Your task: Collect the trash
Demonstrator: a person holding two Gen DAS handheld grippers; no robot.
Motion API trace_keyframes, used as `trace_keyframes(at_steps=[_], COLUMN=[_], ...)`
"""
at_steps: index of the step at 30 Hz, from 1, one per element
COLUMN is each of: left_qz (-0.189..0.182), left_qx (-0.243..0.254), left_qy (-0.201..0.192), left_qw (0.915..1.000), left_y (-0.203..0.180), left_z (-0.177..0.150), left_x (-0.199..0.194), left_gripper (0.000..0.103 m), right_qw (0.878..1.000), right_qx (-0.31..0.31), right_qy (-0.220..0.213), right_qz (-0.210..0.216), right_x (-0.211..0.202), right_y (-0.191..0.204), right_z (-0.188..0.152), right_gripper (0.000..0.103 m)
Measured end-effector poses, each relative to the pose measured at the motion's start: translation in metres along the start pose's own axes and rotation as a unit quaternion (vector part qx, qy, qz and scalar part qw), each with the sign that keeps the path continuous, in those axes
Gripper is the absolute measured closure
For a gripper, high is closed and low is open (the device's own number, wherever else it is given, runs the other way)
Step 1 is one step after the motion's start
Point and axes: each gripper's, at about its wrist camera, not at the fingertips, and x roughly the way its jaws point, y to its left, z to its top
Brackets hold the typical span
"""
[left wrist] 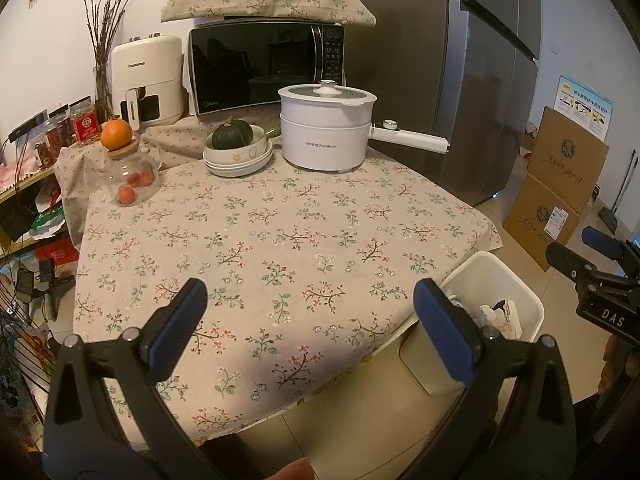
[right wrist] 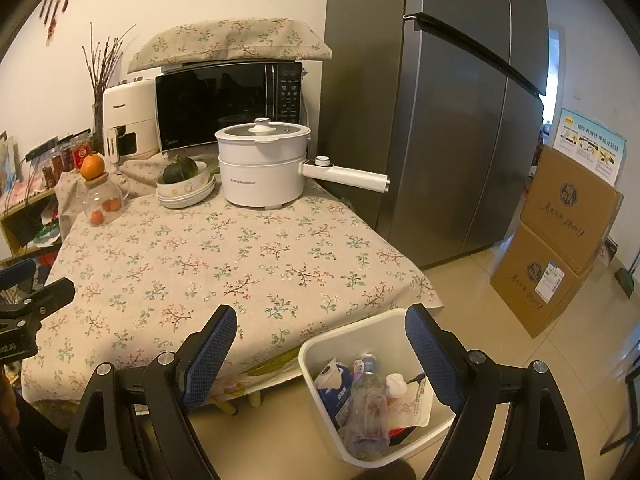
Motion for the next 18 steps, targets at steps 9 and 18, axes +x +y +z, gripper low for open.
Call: trace_keyframes(at_steps=[9, 18], left_qz=[-0.001, -0.002], left_qx=[-0.002, -0.004], left_qy=[-0.002, -0.004], left_qw=[1.0, 1.0], left_y=[-0.0002, -0.0009], left_z=[0.0004, 0.0007], left_x=[-0.0007, -0.0014], left_gripper=[0.001, 0.001], right_qw=[1.0, 1.0], right_qx=[-0.002, -0.003], right_qy=[0.002, 0.004], right_qz=[-0.001, 0.0], right_x=[0.0001, 0.001], right_y=[0.0017, 0.0017], right_z=[-0.0002, -0.0005], right_gripper=[0.015, 0.015])
